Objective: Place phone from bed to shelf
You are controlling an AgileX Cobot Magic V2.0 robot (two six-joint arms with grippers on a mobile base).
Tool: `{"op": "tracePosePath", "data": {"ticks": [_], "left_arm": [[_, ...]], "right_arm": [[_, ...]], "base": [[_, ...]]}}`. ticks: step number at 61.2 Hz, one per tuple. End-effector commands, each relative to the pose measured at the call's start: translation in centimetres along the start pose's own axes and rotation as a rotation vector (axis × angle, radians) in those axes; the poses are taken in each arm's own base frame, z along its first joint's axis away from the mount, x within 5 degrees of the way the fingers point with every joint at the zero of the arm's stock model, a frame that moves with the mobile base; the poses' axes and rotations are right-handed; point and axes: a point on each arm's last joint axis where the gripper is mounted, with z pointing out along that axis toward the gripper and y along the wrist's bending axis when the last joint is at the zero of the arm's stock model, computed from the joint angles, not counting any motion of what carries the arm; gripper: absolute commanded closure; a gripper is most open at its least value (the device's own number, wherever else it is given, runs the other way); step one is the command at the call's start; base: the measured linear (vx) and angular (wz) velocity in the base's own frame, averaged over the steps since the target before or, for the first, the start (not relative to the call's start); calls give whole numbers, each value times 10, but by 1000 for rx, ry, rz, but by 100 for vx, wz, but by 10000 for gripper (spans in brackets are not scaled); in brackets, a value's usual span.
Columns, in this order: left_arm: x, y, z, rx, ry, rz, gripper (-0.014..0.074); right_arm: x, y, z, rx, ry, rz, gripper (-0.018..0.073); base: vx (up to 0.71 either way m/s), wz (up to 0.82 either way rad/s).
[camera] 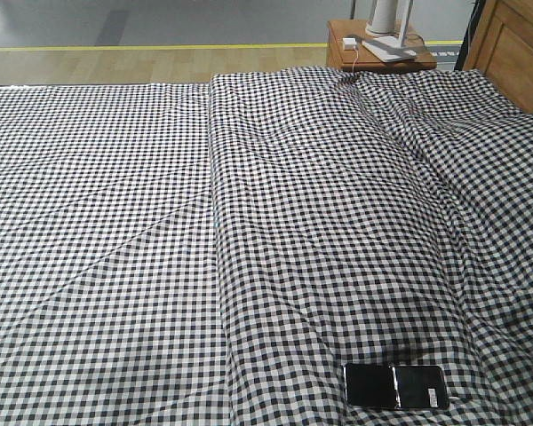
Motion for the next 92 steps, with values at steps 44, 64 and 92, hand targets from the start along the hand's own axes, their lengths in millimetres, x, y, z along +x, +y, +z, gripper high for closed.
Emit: {"op": "tracePosePath", "data": {"ticks": [44,64,92], "left_arm": [[-14,2,-2,-13,-96,-15,595],[-14,2,-2,-13,-96,-15,595],[-14,2,-2,-13,-96,-15,595]], "right_arm": [[-207,11,5,3,-353,-101,561],[-180,9,86,7,31,-100,407],[-162,8,111,8,146,-97,-163]], "base": [[0,0],[0,0],[0,0]]}}
